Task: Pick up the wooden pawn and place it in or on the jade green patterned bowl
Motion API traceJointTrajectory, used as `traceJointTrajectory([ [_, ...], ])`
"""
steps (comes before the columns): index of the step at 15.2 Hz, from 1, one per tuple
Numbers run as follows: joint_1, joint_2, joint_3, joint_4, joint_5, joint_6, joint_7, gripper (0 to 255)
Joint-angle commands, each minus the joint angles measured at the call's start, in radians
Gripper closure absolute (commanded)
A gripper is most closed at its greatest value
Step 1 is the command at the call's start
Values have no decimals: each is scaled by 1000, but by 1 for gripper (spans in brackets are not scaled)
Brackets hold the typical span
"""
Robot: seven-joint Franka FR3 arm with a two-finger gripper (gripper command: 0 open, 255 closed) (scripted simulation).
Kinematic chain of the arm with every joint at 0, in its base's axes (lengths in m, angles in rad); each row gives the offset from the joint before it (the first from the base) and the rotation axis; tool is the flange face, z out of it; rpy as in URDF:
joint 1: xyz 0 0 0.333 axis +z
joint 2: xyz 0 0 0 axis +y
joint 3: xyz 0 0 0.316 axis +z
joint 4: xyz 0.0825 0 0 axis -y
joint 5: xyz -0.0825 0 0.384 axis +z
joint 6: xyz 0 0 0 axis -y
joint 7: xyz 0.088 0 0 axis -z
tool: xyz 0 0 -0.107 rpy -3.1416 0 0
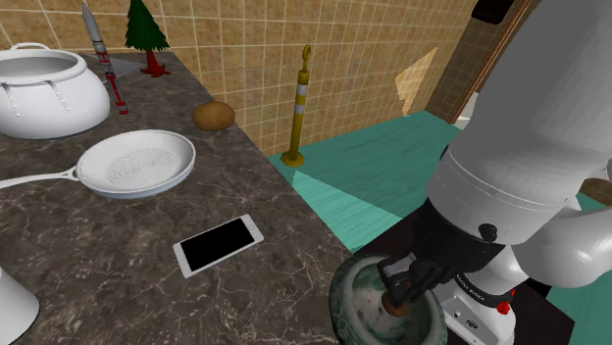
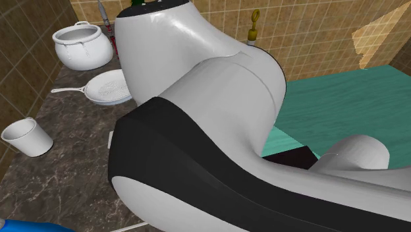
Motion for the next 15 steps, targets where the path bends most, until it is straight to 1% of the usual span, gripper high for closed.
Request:
traceJointTrajectory([
  [1,0,0,1,-1,1,1,0,255],
  [4,0,0,1,-1,1,1,0,255],
  [5,0,0,1,-1,1,1,0,0],
  [10,0,0,1,-1,1,1,0,0],
  [14,-17,12,-58,116,-51,-108,13,0],
  [15,-17,12,-58,116,-51,-108,13,0],
])
